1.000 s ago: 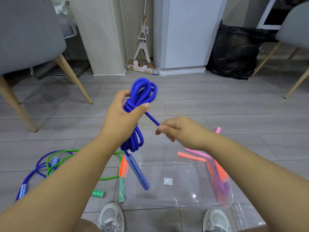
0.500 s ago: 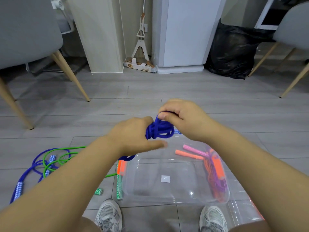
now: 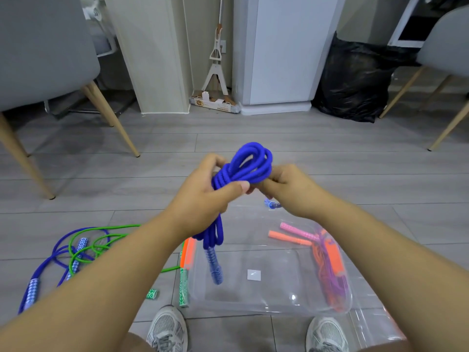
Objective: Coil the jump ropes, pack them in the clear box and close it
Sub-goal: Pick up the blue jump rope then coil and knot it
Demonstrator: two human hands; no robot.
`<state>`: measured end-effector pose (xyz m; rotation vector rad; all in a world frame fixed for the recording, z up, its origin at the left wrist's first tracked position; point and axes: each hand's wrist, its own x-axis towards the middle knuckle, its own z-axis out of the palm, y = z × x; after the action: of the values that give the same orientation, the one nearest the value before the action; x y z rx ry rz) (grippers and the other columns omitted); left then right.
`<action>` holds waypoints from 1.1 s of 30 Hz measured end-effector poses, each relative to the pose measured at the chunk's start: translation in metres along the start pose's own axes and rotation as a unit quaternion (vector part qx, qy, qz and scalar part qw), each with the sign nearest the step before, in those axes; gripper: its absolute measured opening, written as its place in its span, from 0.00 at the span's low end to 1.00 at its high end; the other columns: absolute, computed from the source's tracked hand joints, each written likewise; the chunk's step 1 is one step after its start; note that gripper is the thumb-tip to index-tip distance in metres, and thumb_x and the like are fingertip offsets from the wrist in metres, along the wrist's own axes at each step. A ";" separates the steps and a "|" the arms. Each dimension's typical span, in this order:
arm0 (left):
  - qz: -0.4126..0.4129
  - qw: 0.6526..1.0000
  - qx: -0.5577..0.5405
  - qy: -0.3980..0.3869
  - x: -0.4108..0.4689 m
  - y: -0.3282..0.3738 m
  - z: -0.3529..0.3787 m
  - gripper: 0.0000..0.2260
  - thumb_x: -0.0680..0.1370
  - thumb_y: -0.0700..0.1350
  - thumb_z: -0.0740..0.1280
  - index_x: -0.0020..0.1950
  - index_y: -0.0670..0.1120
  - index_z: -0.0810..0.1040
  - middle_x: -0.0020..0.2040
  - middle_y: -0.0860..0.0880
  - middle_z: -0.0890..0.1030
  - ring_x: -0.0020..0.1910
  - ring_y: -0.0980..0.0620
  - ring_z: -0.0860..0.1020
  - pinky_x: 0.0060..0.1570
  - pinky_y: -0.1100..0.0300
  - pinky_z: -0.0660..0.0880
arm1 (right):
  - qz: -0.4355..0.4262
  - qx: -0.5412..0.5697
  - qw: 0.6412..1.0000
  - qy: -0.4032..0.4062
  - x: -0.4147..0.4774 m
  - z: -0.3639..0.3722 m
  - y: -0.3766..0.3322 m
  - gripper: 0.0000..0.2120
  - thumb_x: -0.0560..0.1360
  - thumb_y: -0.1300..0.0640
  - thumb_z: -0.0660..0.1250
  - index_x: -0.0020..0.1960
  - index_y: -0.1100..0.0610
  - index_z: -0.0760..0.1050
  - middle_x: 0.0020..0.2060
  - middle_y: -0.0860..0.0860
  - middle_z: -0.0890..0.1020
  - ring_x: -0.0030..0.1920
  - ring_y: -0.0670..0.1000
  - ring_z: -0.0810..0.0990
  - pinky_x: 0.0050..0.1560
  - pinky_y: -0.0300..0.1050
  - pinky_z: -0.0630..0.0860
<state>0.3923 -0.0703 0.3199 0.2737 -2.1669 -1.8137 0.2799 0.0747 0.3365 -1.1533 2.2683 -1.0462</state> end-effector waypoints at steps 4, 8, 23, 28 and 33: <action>-0.013 0.989 0.030 0.145 0.010 -0.005 -0.008 0.08 0.75 0.50 0.69 0.50 0.58 0.72 0.32 0.50 0.73 0.29 0.51 0.70 0.31 0.55 0.70 | 0.003 -0.060 0.996 -0.072 -0.009 0.006 -0.001 0.10 0.79 0.49 0.59 0.49 0.47 0.80 0.41 0.46 0.79 0.39 0.42 0.74 0.48 0.39 0.72; -0.029 0.965 0.202 0.162 0.011 -0.012 -0.009 0.06 0.78 0.55 0.62 0.53 0.58 0.71 0.38 0.51 0.76 0.38 0.49 0.74 0.39 0.54 0.71 | -0.041 -0.114 0.989 -0.085 -0.015 0.003 -0.011 0.10 0.79 0.52 0.59 0.54 0.51 0.78 0.47 0.48 0.80 0.48 0.47 0.76 0.52 0.41 0.72; 0.088 0.931 0.336 -0.116 0.000 -0.001 -0.009 0.12 0.66 0.66 0.65 0.38 0.59 0.73 0.30 0.57 0.73 0.30 0.57 0.70 0.31 0.66 0.64 | -0.075 0.006 0.996 0.044 0.004 -0.008 -0.008 0.06 0.71 0.54 0.71 0.36 0.53 0.80 0.37 0.55 0.80 0.38 0.50 0.75 0.43 0.44 0.72; 0.060 0.991 0.059 -0.101 -0.002 0.003 -0.004 0.08 0.65 0.57 0.67 0.34 0.53 0.75 0.27 0.56 0.70 0.25 0.56 0.65 0.27 0.65 0.64 | -0.053 0.098 0.994 0.013 -0.002 -0.008 -0.005 0.11 0.74 0.62 0.64 0.36 0.51 0.77 0.26 0.43 0.77 0.27 0.40 0.69 0.31 0.31 0.67; 0.013 0.993 -0.119 0.011 0.002 0.015 0.007 0.10 0.72 0.46 0.64 0.36 0.43 0.68 0.23 0.53 0.68 0.20 0.54 0.61 0.22 0.66 0.60 | -0.053 0.036 0.998 -0.001 -0.007 -0.004 -0.009 0.15 0.80 0.56 0.58 0.38 0.45 0.74 0.29 0.47 0.70 0.29 0.43 0.67 0.34 0.36 0.65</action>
<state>0.3890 -0.0619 0.3336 0.2088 -1.9068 -2.0200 0.2862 0.0786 0.3460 -1.2569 2.1696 -1.1559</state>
